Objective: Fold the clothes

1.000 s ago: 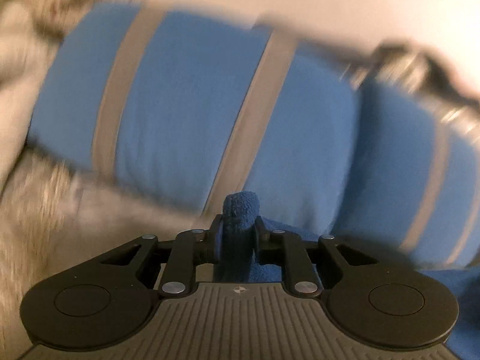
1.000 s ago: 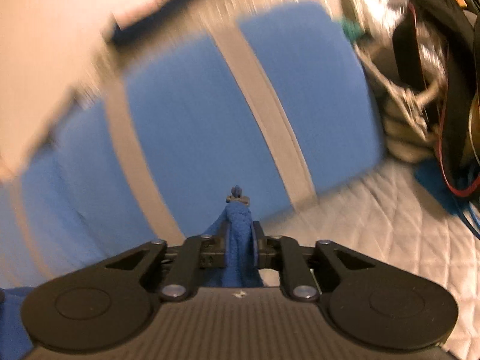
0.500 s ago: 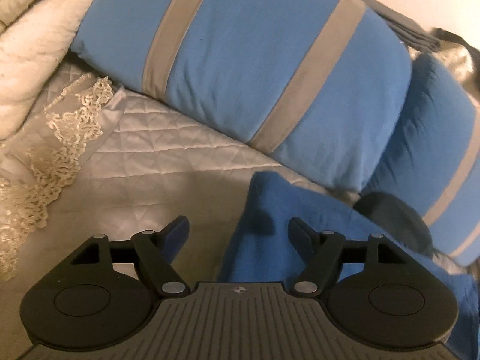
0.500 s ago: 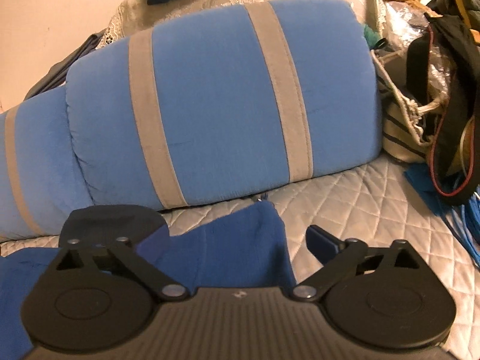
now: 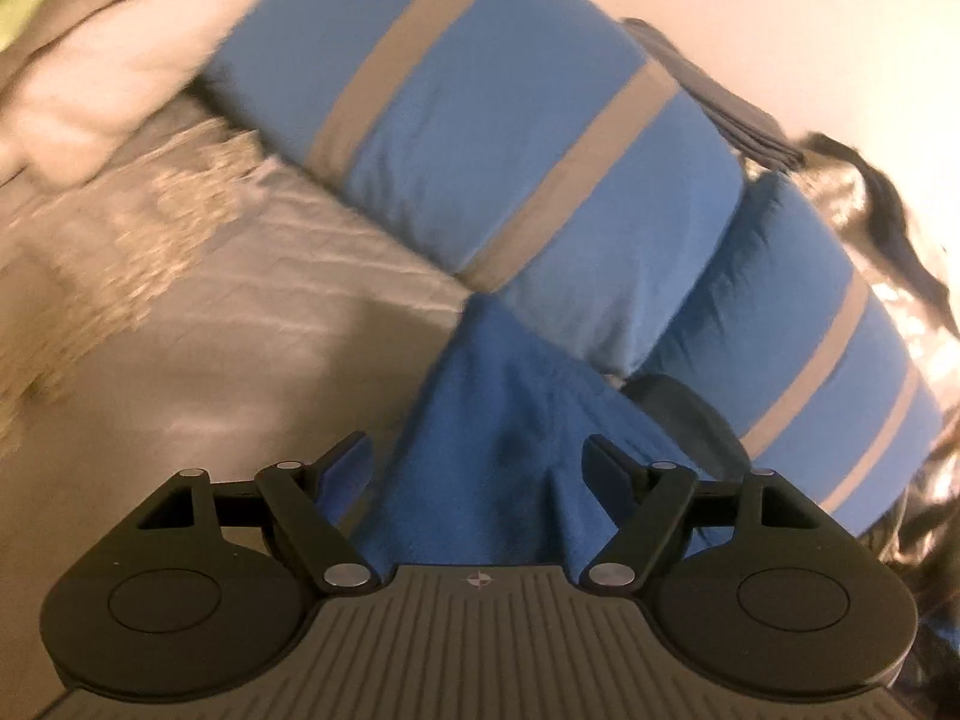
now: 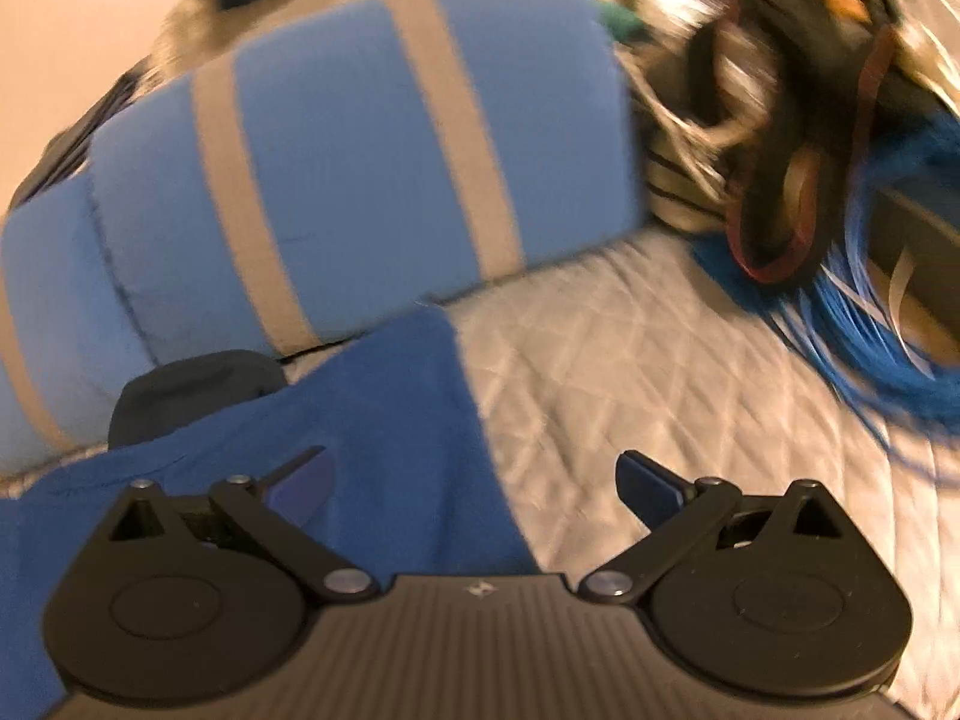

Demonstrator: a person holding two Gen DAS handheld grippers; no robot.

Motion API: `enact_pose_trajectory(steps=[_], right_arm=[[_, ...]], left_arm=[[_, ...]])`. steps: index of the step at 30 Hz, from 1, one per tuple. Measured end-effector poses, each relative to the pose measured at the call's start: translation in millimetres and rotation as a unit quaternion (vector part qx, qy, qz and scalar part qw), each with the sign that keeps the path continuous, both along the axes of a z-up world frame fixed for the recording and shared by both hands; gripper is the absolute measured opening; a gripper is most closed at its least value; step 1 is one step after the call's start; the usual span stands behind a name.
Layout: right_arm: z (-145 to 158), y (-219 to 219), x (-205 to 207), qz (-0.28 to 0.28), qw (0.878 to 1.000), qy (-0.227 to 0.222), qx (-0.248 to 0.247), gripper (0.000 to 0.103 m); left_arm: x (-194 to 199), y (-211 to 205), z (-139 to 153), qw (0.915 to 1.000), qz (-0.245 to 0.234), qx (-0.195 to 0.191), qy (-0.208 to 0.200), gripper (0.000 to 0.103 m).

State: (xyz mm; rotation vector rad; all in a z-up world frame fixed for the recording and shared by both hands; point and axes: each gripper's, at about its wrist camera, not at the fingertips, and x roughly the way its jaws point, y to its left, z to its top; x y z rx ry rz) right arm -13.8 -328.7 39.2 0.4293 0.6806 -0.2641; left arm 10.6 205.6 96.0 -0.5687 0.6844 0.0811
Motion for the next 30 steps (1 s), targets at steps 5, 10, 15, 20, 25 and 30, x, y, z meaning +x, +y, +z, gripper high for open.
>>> enact_pose_trajectory(steps=[5,10,15,20,25,30], right_arm=[[-21,-22,-27,-0.033,0.991,0.048,0.123,0.103],[-53,-37,-55,-0.070,0.954,0.068,0.285,0.103],[-87,-39,-65,-0.099,0.905,0.074,0.408,0.103],[-94,-43,-54,-0.103,0.897,0.049,0.426,0.103],[-109,-39,-33,-0.101,0.892,0.043,0.438,0.103],[-121,-43,-16,-0.101,0.891,0.031,0.441,0.102]], left_arm=[[-38,14,-5,0.9972,0.048,-0.039,0.042,0.076],[-68,32,-34,0.9804,0.062,-0.174,0.068,0.077],[-66,43,-81,0.9376,0.073,-0.323,0.106,0.078],[-58,40,-105,0.9233,0.103,-0.361,0.082,0.078],[-38,35,-121,0.9115,0.115,-0.391,0.054,0.079],[-13,30,-125,0.9145,0.118,-0.383,0.054,0.080]])
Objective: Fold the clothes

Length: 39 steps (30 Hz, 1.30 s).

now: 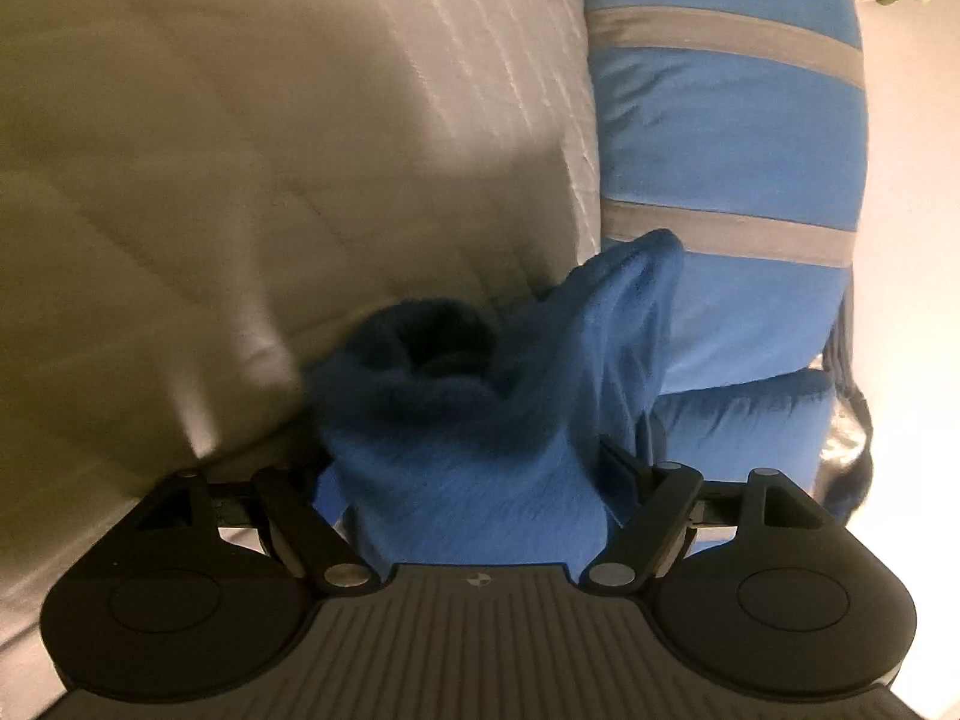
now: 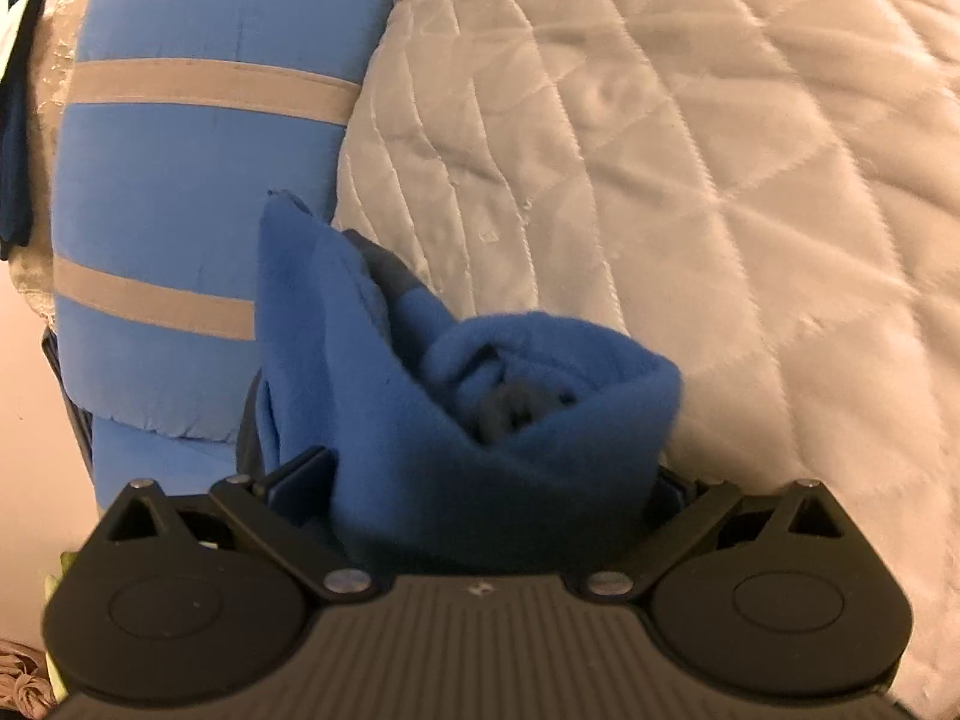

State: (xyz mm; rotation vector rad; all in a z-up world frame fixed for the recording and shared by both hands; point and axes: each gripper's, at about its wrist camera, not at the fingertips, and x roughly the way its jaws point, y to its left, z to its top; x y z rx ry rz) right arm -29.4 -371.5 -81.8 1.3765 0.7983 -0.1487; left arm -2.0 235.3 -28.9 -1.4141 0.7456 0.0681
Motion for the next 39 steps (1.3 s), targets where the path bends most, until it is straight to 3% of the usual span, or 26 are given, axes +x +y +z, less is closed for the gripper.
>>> enact_pose_trajectory(steps=[3,5,6,7,8,11,14,19,25,28,30,31,32,33,36,39], right_arm=[[-1,-1,8,0.008,1.000,-0.004,-0.003,0.102],[-2,-2,9,0.009,1.000,-0.002,0.000,0.096],[0,-3,10,0.011,1.000,0.002,-0.007,0.091],[2,-5,10,0.012,1.000,0.007,-0.016,0.068],[4,-6,8,0.014,1.000,0.003,-0.021,0.049],[17,-5,2,0.023,0.999,-0.022,-0.044,0.033],[37,2,-11,0.032,0.994,-0.055,-0.084,0.030],[52,3,-53,0.052,0.993,-0.037,-0.102,0.029],[53,1,-117,0.075,0.991,-0.017,-0.111,0.029],[52,4,-134,0.086,0.988,-0.014,-0.131,0.033],[51,6,-133,0.088,0.986,-0.001,-0.144,0.047],[51,8,-132,0.087,0.985,0.012,-0.151,0.069],[54,10,-131,0.090,0.982,0.022,-0.166,0.083],[57,13,-131,0.095,0.978,0.031,-0.183,0.087],[84,29,-142,0.121,0.948,0.031,-0.292,0.101],[115,45,-157,0.147,0.902,0.012,-0.406,0.103]], left_arm=[[5,-3,0,0.9998,-0.012,0.014,-0.007,0.078],[6,-2,0,0.9994,-0.024,0.023,-0.003,0.065],[4,0,-1,0.9994,-0.026,0.020,0.003,0.053],[2,2,-2,0.9994,-0.028,0.016,0.008,0.043],[0,4,-3,0.9994,-0.030,0.012,0.013,0.040],[-6,5,1,0.9991,-0.034,0.019,0.017,0.032],[-16,0,14,0.9985,-0.034,0.039,0.019,0.028],[-54,-5,46,0.9926,-0.054,0.097,0.049,0.028],[-105,-9,57,0.9845,-0.093,0.139,0.053,0.028],[-111,-8,53,0.9828,-0.099,0.145,0.058,0.031],[-109,-7,53,0.9824,-0.101,0.144,0.065,0.039],[-108,-7,56,0.9818,-0.102,0.145,0.068,0.042],[-107,-7,58,0.9812,-0.103,0.147,0.071,0.042],[-105,-8,61,0.9806,-0.105,0.148,0.074,0.043],[-120,-11,83,0.9734,-0.114,0.186,0.071,0.051],[-147,-17,120,0.9584,-0.124,0.253,0.048,0.055]])
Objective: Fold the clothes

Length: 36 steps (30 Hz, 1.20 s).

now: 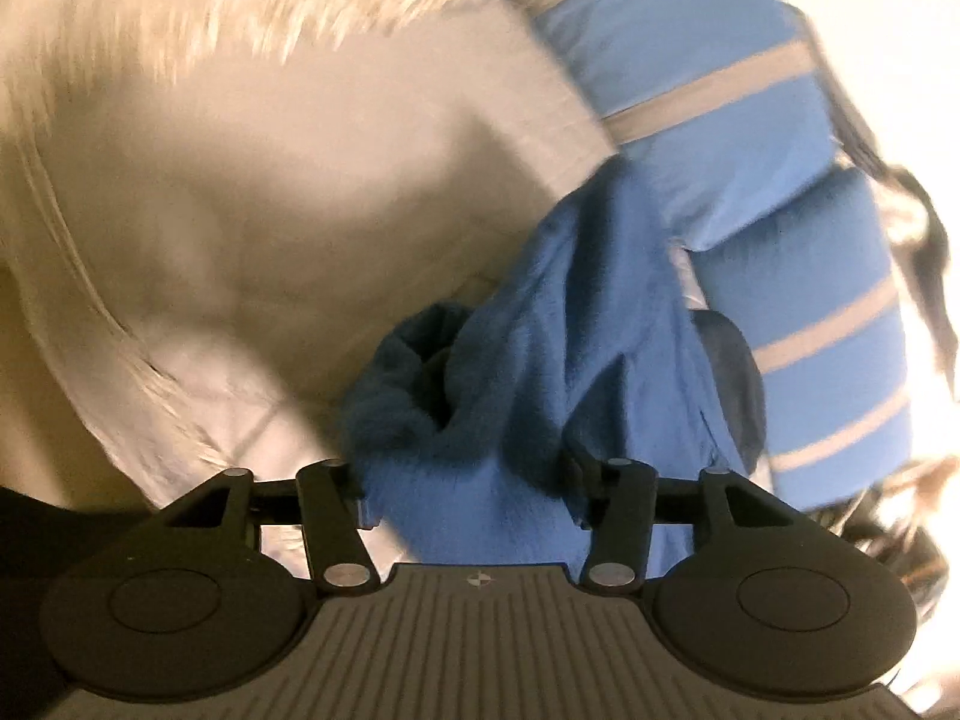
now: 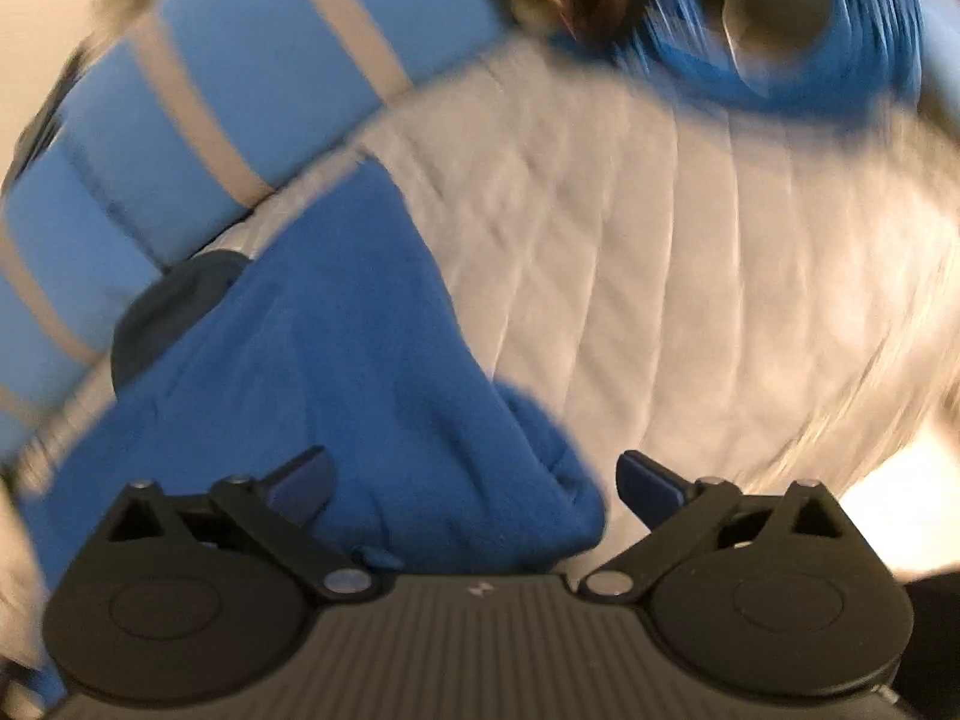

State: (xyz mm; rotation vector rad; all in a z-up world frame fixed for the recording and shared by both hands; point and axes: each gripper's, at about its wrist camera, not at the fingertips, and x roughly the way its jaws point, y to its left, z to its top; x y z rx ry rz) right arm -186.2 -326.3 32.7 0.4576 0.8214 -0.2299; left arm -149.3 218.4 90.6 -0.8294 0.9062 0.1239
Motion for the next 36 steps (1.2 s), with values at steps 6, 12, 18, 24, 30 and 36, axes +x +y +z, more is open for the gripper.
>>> enact_pose_trajectory(steps=[6,12,18,24,30,36], right_arm=[[40,10,-4,0.070,0.987,-0.096,-0.108,0.103],[49,-3,41,0.033,0.984,-0.137,-0.105,0.103],[35,-16,109,-0.014,0.981,-0.157,-0.109,0.103],[1,-54,155,0.021,0.981,-0.189,-0.044,0.103],[-36,-94,179,0.132,0.971,-0.175,0.094,0.103],[-68,-113,204,0.235,0.942,-0.147,0.190,0.103]], left_arm=[[-7,-3,62,0.9878,-0.068,0.108,-0.090,0.070],[59,-13,69,0.9431,-0.098,0.251,-0.195,0.071],[134,-23,41,0.9291,-0.105,0.300,-0.189,0.071],[182,3,-8,0.9179,-0.197,0.277,-0.205,0.071],[197,59,-48,0.9422,-0.235,0.101,-0.217,0.071],[209,79,-66,0.9294,-0.293,-0.007,-0.224,0.071]])
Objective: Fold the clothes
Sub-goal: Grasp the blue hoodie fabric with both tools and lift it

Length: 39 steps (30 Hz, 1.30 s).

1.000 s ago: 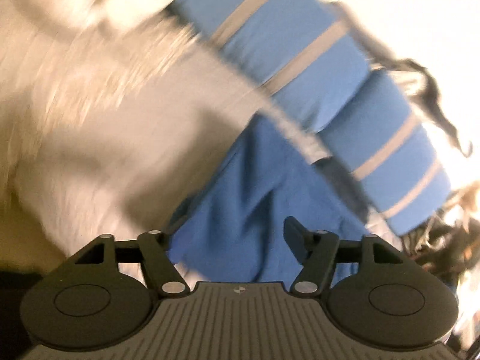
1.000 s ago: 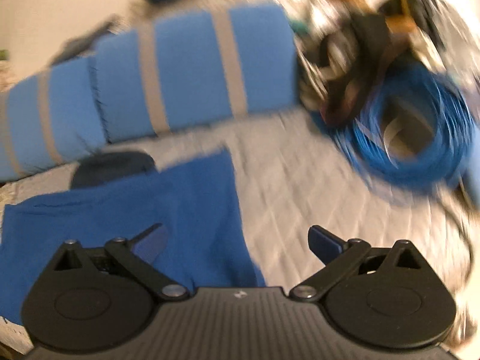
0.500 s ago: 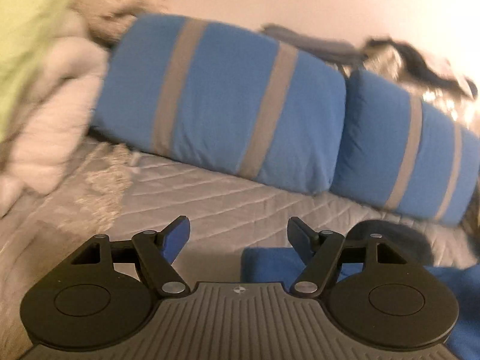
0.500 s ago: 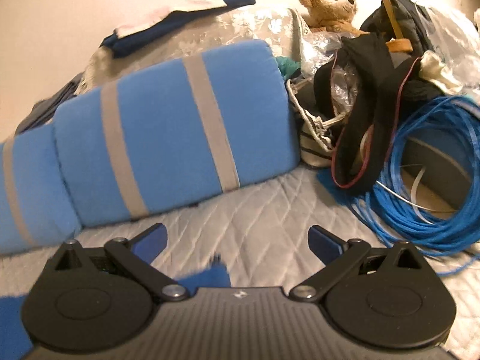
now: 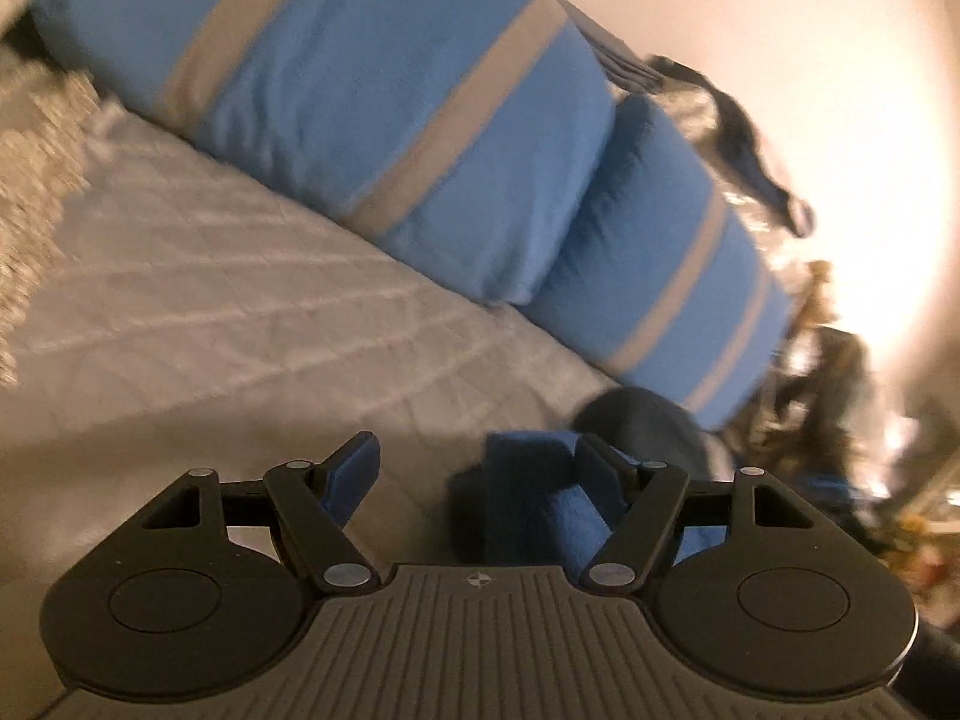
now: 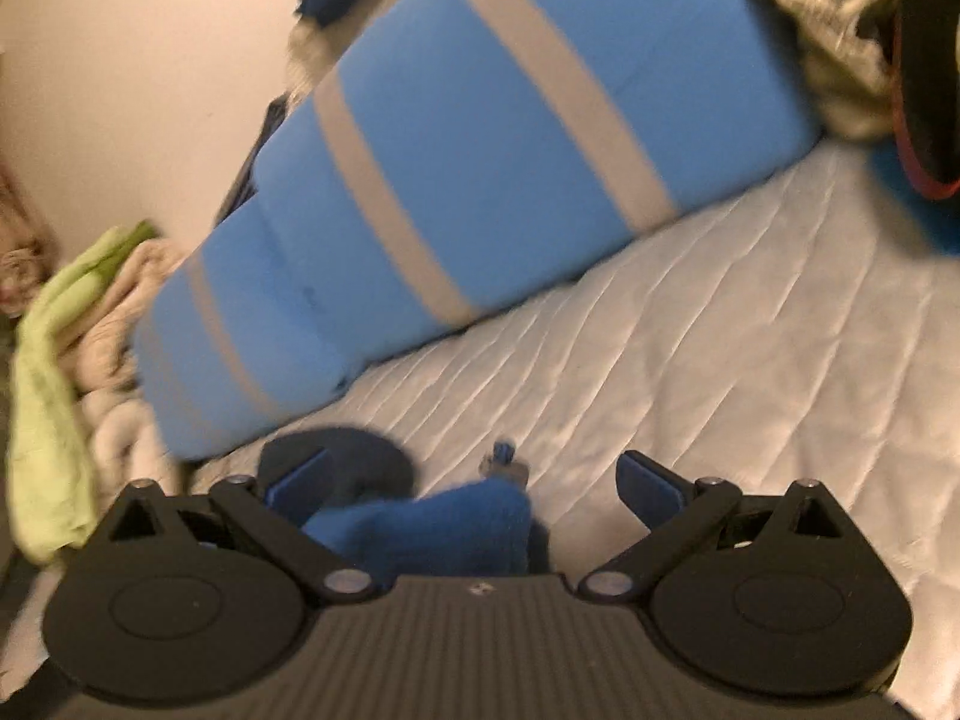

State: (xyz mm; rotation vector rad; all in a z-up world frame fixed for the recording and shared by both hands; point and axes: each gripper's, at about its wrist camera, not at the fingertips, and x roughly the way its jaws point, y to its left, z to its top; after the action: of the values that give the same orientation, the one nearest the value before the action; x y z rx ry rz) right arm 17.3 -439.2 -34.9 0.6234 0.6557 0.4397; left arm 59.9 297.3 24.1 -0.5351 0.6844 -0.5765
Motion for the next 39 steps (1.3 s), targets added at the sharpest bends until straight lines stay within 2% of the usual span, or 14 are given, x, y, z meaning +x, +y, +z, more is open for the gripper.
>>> enact_pose_trajectory(steps=[3,6,9,14,15,17,18,19,20,21,23,25,34,39], right_arm=[[-7,1,3,0.042,0.999,0.003,0.005,0.103],[-10,2,1,0.063,0.998,-0.006,0.003,0.103],[-12,2,-1,0.079,0.997,-0.019,0.002,0.101],[-8,2,-6,0.090,0.994,-0.051,-0.027,0.092],[-8,4,-6,0.092,0.994,-0.054,-0.035,0.090],[-6,6,-7,0.097,0.992,-0.062,-0.050,0.081],[-5,8,-7,0.101,0.991,-0.065,-0.055,0.077],[-4,10,-7,0.104,0.991,-0.065,-0.058,0.064],[-3,12,-7,0.106,0.990,-0.065,-0.062,0.053],[-1,13,-7,0.101,0.991,-0.065,-0.066,0.048],[2,12,-8,0.084,0.992,-0.066,-0.070,0.025],[8,9,-9,0.068,0.993,-0.074,-0.065,0.018],[35,-5,-18,0.034,0.991,-0.125,-0.018,0.014],[41,-6,-15,0.012,0.991,-0.132,-0.012,0.013]], left_arm=[[4,-8,-6,0.9990,-0.044,-0.001,0.001,0.071],[9,-20,-9,0.9983,-0.058,0.008,-0.002,0.071],[9,-33,-6,0.9967,-0.075,0.024,-0.022,0.070],[8,-46,0,0.9942,-0.087,0.045,-0.045,0.070],[7,-47,1,0.9940,-0.085,0.049,-0.049,0.067],[5,-47,3,0.9935,-0.080,0.057,-0.058,0.057],[4,-46,4,0.9934,-0.076,0.061,-0.061,0.049],[3,-45,5,0.9932,-0.072,0.064,-0.065,0.037],[2,-45,7,0.9927,-0.070,0.067,-0.070,0.034],[1,-44,9,0.9922,-0.069,0.071,-0.076,0.027],[-2,-45,14,0.9909,-0.068,0.077,-0.088,0.023],[-6,-46,20,0.9897,-0.067,0.075,-0.102,0.020],[-16,-36,55,0.9848,-0.039,0.008,-0.169,0.018],[-12,-46,60,0.9846,-0.021,0.030,-0.171,0.018]])
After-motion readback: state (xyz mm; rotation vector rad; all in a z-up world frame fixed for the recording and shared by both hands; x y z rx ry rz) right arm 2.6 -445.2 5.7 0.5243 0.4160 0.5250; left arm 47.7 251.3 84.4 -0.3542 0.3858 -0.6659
